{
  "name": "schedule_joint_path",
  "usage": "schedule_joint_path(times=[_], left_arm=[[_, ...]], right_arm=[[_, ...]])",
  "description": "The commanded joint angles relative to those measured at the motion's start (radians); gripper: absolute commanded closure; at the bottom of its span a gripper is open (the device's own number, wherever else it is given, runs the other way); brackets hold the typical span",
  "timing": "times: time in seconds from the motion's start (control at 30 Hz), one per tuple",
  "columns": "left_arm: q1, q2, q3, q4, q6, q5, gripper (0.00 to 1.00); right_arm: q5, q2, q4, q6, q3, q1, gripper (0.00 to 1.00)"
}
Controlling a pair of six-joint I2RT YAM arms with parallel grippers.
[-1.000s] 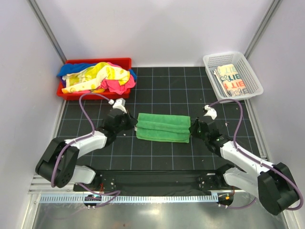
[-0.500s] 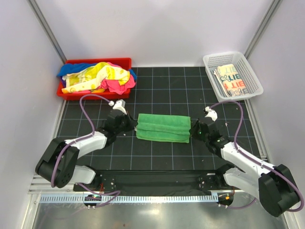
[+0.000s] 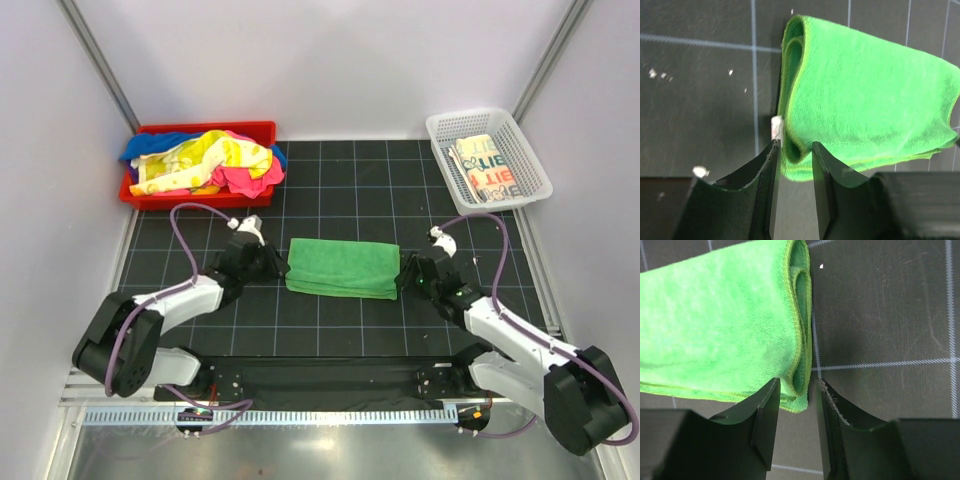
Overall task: Fold and stack the towels
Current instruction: Fold the towel, then smooth out wrinkles on the folded towel
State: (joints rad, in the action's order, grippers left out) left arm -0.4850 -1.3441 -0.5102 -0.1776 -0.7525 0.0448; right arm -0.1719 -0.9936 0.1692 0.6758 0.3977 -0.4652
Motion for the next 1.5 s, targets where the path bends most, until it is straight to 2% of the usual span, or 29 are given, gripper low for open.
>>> schedule_joint_path(times=[0.0,0.17,0.27,0.4,0.53,0.73,1.03,1.23,1.47], left_arm=[[-0.003,0.085,-0.073,0.124,0.008,-0.028,0.65],[-0.012,0.114,-0.158,0.227,0.013,0.0,0.65],[-0.052,0.065,-0.201,0.224,0.012,-0.002,0.66],[-0.109,-0.061,-0.278,0.204,0.012,-0.023,0.69],[-0.118,-0.165,-0.255,0.182,-0.018,-0.037,0.72],[-0.118,-0.207,-0.18,0.135,-0.041,-0.036,0.75],[-0.119,-0.222,-0.175,0.147,-0.039,-0.083,0.75],[-0.118,-0.173,-0.249,0.216,0.008,-0.06,0.69],[-0.118,-0.093,-0.356,0.311,0.047,-0.074,0.58]], right_arm=[[-0.026,0.062,0.088,0.005,0.079,-0.004,0.58],[-0.02,0.081,0.147,0.013,0.148,-0.004,0.59],[0.008,0.041,0.11,0.028,0.174,-0.01,0.6],[0.032,-0.089,0.043,0.057,0.199,-0.027,0.63],[0.048,-0.135,-0.008,0.087,0.129,-0.029,0.67],[0.075,-0.091,-0.043,0.131,-0.008,-0.029,0.68],[0.034,-0.027,0.012,0.14,-0.023,-0.029,0.68],[0.02,0.001,0.072,0.123,0.019,-0.029,0.68],[-0.081,0.052,0.202,0.068,0.125,-0.029,0.67]])
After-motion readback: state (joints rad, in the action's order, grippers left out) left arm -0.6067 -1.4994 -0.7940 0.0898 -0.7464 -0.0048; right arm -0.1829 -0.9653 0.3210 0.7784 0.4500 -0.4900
